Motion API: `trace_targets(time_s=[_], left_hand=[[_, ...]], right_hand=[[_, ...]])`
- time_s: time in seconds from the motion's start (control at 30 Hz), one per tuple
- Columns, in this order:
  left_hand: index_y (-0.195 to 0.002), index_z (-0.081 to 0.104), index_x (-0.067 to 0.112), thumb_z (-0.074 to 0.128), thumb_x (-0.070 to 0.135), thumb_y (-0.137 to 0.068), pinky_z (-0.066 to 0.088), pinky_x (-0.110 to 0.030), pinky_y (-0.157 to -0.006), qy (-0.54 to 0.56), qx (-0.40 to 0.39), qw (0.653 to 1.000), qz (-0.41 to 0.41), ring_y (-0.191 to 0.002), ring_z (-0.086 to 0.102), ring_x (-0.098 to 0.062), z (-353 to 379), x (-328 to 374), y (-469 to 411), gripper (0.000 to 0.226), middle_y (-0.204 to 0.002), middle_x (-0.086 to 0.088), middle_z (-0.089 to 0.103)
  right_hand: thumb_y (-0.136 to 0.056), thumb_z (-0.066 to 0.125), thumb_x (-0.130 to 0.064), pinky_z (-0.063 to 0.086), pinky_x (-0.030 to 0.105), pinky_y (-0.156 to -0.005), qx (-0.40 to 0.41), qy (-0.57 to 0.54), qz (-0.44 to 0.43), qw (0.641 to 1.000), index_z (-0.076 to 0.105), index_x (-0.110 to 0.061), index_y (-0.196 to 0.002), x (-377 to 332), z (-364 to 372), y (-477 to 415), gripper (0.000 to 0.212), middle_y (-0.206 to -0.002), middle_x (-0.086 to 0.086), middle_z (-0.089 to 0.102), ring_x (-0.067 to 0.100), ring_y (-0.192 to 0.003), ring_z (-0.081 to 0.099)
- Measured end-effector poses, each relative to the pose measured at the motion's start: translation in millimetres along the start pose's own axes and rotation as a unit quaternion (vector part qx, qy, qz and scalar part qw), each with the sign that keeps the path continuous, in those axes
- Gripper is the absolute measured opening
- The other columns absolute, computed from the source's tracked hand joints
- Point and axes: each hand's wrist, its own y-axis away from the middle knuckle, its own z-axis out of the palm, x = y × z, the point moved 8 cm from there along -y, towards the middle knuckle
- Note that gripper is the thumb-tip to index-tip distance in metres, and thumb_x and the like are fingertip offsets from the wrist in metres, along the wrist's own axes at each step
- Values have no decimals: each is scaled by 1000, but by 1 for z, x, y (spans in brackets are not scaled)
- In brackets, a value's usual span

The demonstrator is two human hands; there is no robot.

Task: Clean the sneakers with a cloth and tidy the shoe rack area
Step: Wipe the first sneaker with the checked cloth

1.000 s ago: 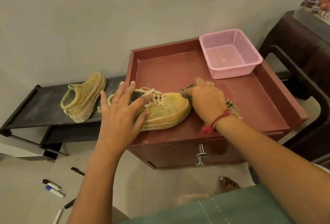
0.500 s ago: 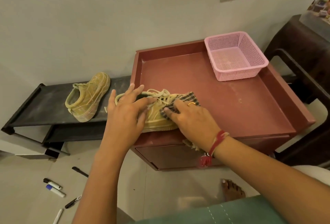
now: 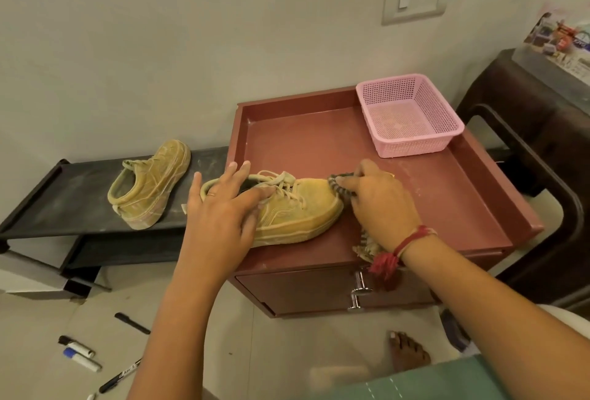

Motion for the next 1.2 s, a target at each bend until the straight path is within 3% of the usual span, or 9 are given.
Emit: trace_targets(time_s=[0.07,0.17,0.27,0.4,0.5,0.63,1.0,1.1,1.2], left_hand=[[-110,69,28,52,19,-85,13,-62,-111,0,-3,1000,0,-136,41,-28,0,0,0,32,-141,-9,52],[-112,69,29,51,20,-85,12,-60,-111,-2,-8,1000,0,-136,40,-26,2,0,0,33,-142,-8,50],[-113,68,29,51,21,-86,11,-59,-111,-6,-10,1000,-6,-137,40,-25,2,-1,-2,34,-142,-7,50],[-112,69,29,51,21,-85,12,-60,-111,-9,-9,1000,-9,-136,40,-25,1,0,-1,33,-141,-8,51],[-112,69,29,50,21,-85,12,-59,-111,-6,-9,1000,-12,-136,41,-25,1,0,-1,34,-141,-7,51],[-111,69,30,50,21,-85,9,-56,-111,-6,-9,1000,-17,-136,41,-25,0,1,-1,33,-141,-7,51],[-113,69,29,51,21,-86,8,-55,-111,8,-1,1000,-18,-135,43,-25,-1,2,1,33,-140,-7,53],[-113,68,29,52,19,-86,9,-57,-111,8,-2,1000,-11,-134,44,-26,0,3,2,33,-139,-8,53],[-112,68,28,52,18,-85,10,-58,-110,0,2,1000,-9,-133,45,-28,1,4,3,33,-138,-9,54]], right_hand=[[-90,53,-21,44,34,-64,3,-70,-27,997,68,-27,-107,-10,2,-2,23,-96,2,50,26,-79,55],[-96,43,-22,40,32,-63,-85,-11,-111,990,58,-34,-121,-41,26,12,32,-105,1,47,23,-90,53],[-97,37,-25,38,32,-59,-46,57,-38,997,57,-35,-120,-23,20,2,31,-105,2,44,23,-91,52],[-98,37,-22,38,32,-61,-86,60,-109,988,54,-32,-122,-40,30,10,32,-105,1,42,23,-91,53],[-98,35,-30,37,32,-62,-57,72,-41,995,57,-34,-119,-19,17,-2,31,-104,3,40,24,-93,52],[-96,40,-21,38,32,-61,-92,45,-100,990,57,-34,-120,-32,29,13,32,-101,1,40,22,-87,52],[-97,38,-28,41,37,-68,-66,54,-11,996,54,-41,-122,-1,26,-2,32,-105,5,41,29,-93,53],[-90,45,-6,41,33,-85,-1,-80,94,992,64,-29,-116,39,13,-27,40,-100,4,46,27,-95,53],[-84,51,2,34,12,-81,57,-201,56,976,70,-15,-105,12,3,-26,34,-92,-3,46,12,-88,46]])
